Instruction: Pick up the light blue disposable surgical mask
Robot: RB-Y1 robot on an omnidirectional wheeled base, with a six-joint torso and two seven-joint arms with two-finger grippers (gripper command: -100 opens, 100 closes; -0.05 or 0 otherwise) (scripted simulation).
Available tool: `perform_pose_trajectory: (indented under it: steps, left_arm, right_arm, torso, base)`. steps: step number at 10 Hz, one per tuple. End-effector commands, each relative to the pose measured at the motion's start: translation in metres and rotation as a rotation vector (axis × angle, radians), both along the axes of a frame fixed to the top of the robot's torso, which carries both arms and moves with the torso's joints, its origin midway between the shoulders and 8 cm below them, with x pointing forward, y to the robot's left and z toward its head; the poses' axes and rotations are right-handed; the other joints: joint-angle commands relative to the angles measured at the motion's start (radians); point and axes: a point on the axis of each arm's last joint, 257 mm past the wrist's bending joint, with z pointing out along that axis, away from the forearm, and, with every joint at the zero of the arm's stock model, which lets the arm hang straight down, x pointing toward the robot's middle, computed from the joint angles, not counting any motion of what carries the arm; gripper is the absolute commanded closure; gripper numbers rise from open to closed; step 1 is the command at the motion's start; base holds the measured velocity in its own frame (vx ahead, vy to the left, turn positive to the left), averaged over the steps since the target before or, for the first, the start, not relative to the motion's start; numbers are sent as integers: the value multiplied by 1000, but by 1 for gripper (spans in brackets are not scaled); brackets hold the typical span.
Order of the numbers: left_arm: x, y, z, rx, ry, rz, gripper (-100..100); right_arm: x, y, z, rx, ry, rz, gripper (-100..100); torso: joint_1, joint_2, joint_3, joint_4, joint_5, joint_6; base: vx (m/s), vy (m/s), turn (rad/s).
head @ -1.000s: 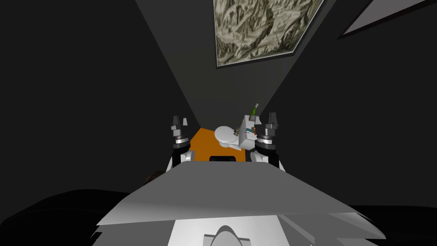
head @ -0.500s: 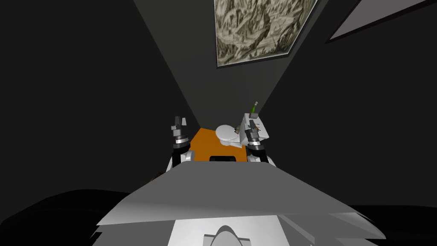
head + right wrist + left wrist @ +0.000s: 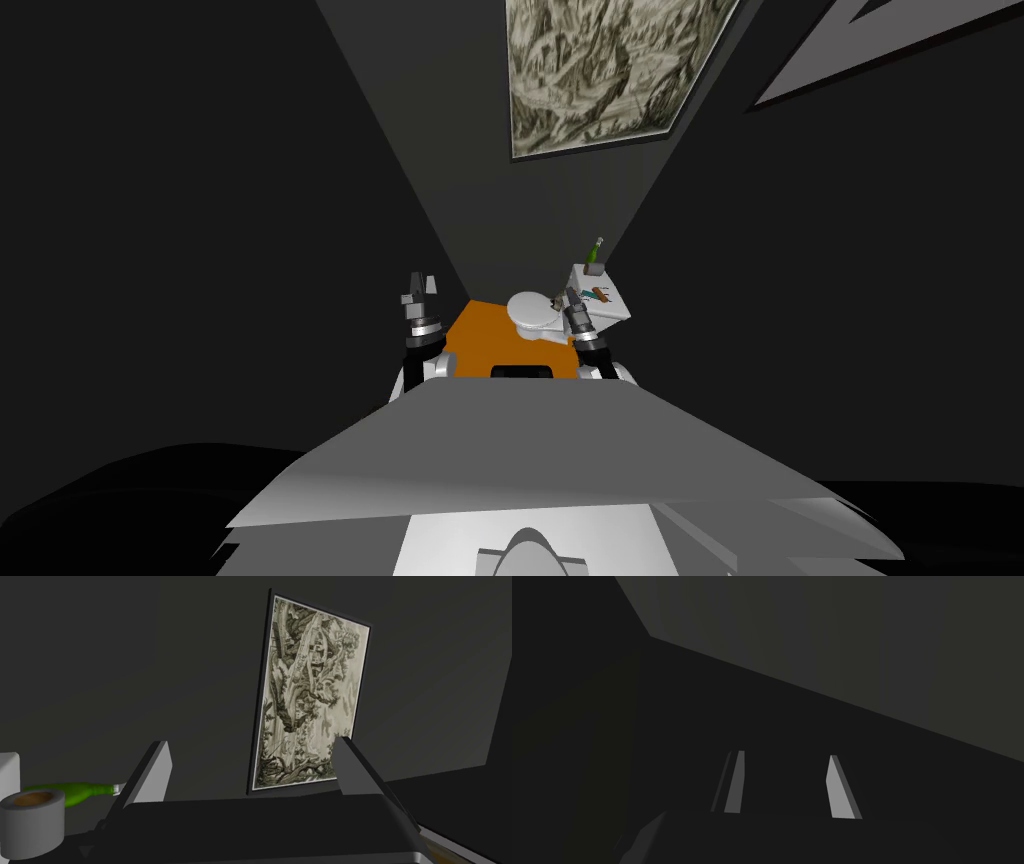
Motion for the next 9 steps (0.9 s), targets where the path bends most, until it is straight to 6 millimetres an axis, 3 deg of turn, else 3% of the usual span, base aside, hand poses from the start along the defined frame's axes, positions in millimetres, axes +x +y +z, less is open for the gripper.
perform_pose_trajectory:
  steps: [1, 2, 3, 4, 5, 6, 7, 8, 9]
  left_arm:
    - [0, 0, 0, 0, 0, 0, 0]
    - [0, 0, 0, 0, 0, 0, 0]
    - [0, 0, 0, 0, 0, 0, 0]
    - [0, 0, 0, 0, 0, 0, 0]
    - [0, 0, 0, 0, 0, 0, 0]
    - [0, 0, 0, 0, 0, 0, 0]
    - [0, 0, 0, 0, 0, 0, 0]
    - [0, 0, 0, 0, 0, 0, 0]
    - [0, 0, 0, 0, 0, 0, 0]
  right_arm:
    - [7, 15, -30, -70, 69, 16, -100]
    - [7, 16, -31, -82, 67, 17, -100]
    - [10, 27, -56, -141, 124, 31, -100]
    - [10, 28, -57, -155, 122, 32, -100]
    - [13, 38, -83, -217, 178, 46, -100]
    - [13, 39, -84, -235, 176, 47, -100]
    - [14, 47, -108, -306, 223, 60, -100]
    - [14, 48, -112, -323, 227, 61, -100]
    - [15, 54, -139, -397, 279, 74, -100]
  torso:
    - [0, 0, 0, 0, 0, 0]
    - [0, 1, 0, 0, 0, 0]
    - [-2, 1, 0, 0, 0, 0]
    - [-2, 0, 0, 0, 0, 0]
    - [-2, -1, -1, 0, 0, 0]
    - [-2, 0, 0, 0, 0, 0]
    - [-2, -1, 0, 0, 0, 0]
    - [-2, -1, 0, 0, 0, 0]
    - [-2, -1, 0, 0, 0, 0]
  base:
    - [-62, 87, -73]
    - [-48, 70, -23]
    - [-34, 70, -44]
    - [-21, 60, -29]
    - [-36, 69, -41]
    - [-31, 63, -32]
    - [-40, 67, -49]
    - [-30, 60, -17]
    - [-8, 61, -32]
